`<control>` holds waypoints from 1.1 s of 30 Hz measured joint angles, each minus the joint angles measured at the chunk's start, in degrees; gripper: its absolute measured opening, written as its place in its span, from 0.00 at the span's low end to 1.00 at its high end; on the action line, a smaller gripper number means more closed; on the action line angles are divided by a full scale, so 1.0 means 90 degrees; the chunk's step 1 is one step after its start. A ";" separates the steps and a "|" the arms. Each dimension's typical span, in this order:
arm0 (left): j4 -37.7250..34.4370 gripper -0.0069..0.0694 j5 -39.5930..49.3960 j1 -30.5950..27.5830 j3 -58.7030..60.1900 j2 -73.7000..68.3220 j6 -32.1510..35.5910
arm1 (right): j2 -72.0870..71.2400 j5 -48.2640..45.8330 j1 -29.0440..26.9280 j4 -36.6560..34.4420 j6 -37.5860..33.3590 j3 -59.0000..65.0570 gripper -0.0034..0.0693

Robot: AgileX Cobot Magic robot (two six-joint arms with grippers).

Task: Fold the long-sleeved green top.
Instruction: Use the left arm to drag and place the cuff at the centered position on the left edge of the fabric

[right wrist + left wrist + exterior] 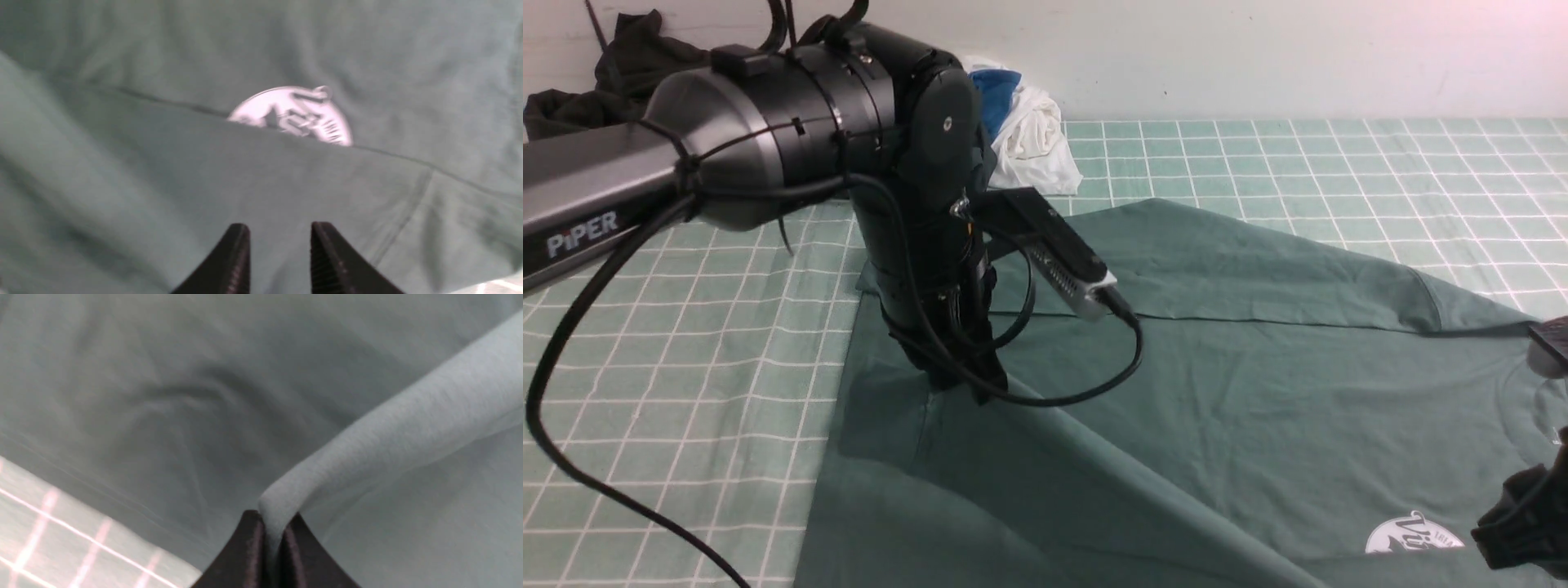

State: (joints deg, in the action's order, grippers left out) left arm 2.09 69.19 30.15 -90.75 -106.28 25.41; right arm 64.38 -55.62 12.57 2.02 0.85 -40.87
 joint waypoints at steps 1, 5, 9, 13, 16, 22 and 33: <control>0.0013 0.12 0.0000 -0.0048 -0.0167 -0.0099 0.0000 | 0.0111 0.0069 0.0000 0.0233 0.0283 0.0000 0.43; 0.0029 0.12 0.0012 -0.0191 -0.0575 -0.0334 0.0000 | 0.0622 0.0180 -0.0047 0.0943 0.1247 0.0000 0.55; 0.0038 0.12 0.0030 -0.0251 -0.0678 -0.0462 0.0000 | 0.1371 0.0323 -0.0193 0.1260 0.1761 -0.0008 0.61; 0.0018 0.12 0.0033 -0.0251 -0.0680 -0.0592 0.0000 | 0.2171 0.0622 -0.0461 0.1292 0.1916 -0.0008 0.62; -0.0006 0.12 0.0033 -0.0251 -0.0692 -0.0659 0.0000 | 0.2729 0.0858 -0.0844 0.1432 0.2167 -0.0019 0.63; -0.0077 0.12 0.0033 -0.0251 -0.0692 -0.0678 0.0000 | 0.3008 0.1212 -0.1367 0.1455 0.2342 -0.0068 0.63; -0.0111 0.12 0.0033 -0.0251 -0.0692 -0.0678 0.0000 | 0.3040 0.1590 -0.1415 0.1449 0.2347 -0.0068 0.36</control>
State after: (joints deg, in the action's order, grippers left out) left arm 1.08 69.48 27.89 -96.98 -112.38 25.41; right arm 91.74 -41.31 -0.16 15.06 21.97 -41.47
